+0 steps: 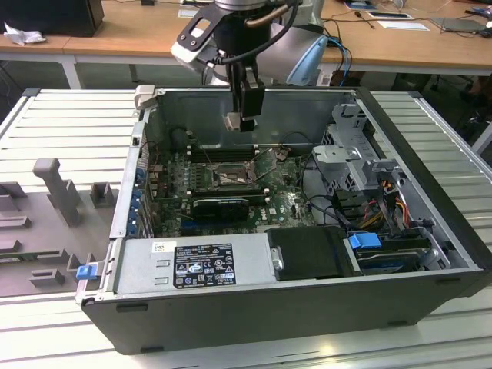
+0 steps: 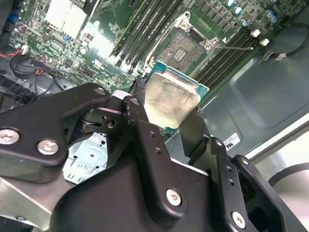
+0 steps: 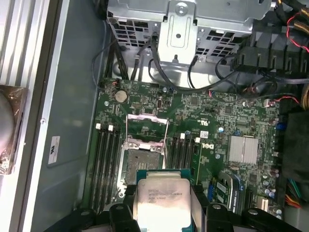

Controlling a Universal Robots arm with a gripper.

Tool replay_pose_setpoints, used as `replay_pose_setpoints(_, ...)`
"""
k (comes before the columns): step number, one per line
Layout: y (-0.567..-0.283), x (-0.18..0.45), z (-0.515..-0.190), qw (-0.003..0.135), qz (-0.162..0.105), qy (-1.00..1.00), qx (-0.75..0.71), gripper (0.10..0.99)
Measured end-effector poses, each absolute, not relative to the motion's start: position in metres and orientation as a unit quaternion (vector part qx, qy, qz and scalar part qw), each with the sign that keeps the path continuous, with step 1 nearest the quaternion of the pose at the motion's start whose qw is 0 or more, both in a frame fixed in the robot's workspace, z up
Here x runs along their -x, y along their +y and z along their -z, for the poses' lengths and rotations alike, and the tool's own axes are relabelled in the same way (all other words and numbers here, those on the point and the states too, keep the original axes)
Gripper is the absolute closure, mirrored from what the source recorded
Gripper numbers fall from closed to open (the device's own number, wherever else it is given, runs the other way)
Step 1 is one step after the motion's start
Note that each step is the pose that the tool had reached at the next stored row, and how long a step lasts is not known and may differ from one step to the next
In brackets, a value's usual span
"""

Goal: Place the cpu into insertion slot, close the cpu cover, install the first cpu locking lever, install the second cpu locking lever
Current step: 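Place the cpu into insertion slot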

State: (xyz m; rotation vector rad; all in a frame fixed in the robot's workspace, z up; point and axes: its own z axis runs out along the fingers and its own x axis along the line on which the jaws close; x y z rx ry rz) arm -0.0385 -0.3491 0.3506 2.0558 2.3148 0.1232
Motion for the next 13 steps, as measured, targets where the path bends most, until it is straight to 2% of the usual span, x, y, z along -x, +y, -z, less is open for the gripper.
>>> replay_pose_setpoints(13, -0.3491, 0.0384, -0.3397, 0.023, -0.039, 0.723, -0.689, 0.557)
